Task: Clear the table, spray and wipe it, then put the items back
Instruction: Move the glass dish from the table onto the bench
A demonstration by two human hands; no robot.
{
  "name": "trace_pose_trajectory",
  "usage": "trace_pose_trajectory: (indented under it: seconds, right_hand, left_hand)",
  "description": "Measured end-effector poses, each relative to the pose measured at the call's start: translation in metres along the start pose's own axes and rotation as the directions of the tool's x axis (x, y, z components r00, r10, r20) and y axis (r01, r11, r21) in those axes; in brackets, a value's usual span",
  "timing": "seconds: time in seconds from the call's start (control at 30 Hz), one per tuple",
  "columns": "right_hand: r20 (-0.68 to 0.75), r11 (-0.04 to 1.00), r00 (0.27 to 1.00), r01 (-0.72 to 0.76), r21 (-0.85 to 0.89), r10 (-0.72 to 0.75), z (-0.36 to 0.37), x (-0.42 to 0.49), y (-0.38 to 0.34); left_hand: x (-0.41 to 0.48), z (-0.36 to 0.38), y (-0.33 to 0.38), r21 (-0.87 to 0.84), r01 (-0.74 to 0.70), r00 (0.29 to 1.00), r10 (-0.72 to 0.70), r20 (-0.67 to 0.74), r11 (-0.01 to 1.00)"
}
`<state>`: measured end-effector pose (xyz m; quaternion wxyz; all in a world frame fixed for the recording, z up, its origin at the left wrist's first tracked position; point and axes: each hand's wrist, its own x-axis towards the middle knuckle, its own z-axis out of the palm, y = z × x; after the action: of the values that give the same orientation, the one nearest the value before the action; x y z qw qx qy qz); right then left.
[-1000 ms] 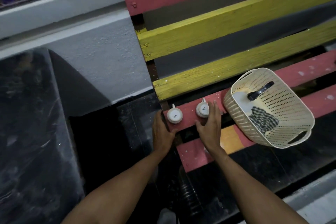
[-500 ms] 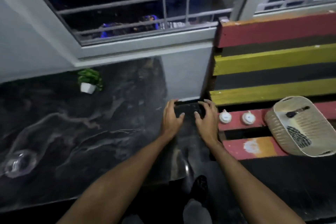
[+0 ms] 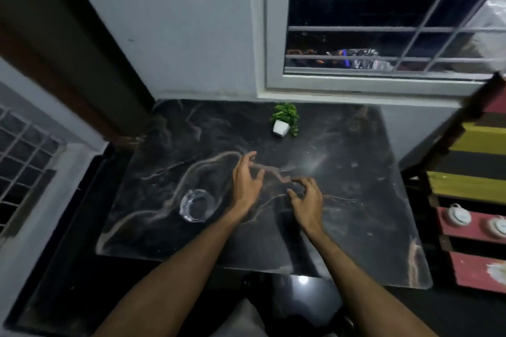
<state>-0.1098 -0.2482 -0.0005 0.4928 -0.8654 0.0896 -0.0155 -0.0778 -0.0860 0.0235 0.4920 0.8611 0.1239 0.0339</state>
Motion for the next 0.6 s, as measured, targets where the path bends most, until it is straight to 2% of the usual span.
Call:
trace_pose_trajectory:
  seconds: [0.2,0.37,0.6]
  right_hand:
    - [0.222,1.0,0.975,-0.018,-0.002,0.018,0.088,-0.021,-0.044]
    - [0.387,0.997,0.919,-0.05,-0.066,0.072,0.148,-0.028,-0.056]
    - [0.399,0.979,0.912,-0.014,-0.201,0.095,0.195,-0.024,-0.061]
  left_hand:
    - [0.021,-0.088,-0.056,0.071,0.067,0.993,-0.06,-0.098,0.995]
    - [0.004,-0.125,-0.112,0.12,0.266,0.954,-0.242,-0.178,0.957]
    - [-0.012,-0.135,-0.161,0.175,0.427,0.9,-0.398,-0.179,0.887]
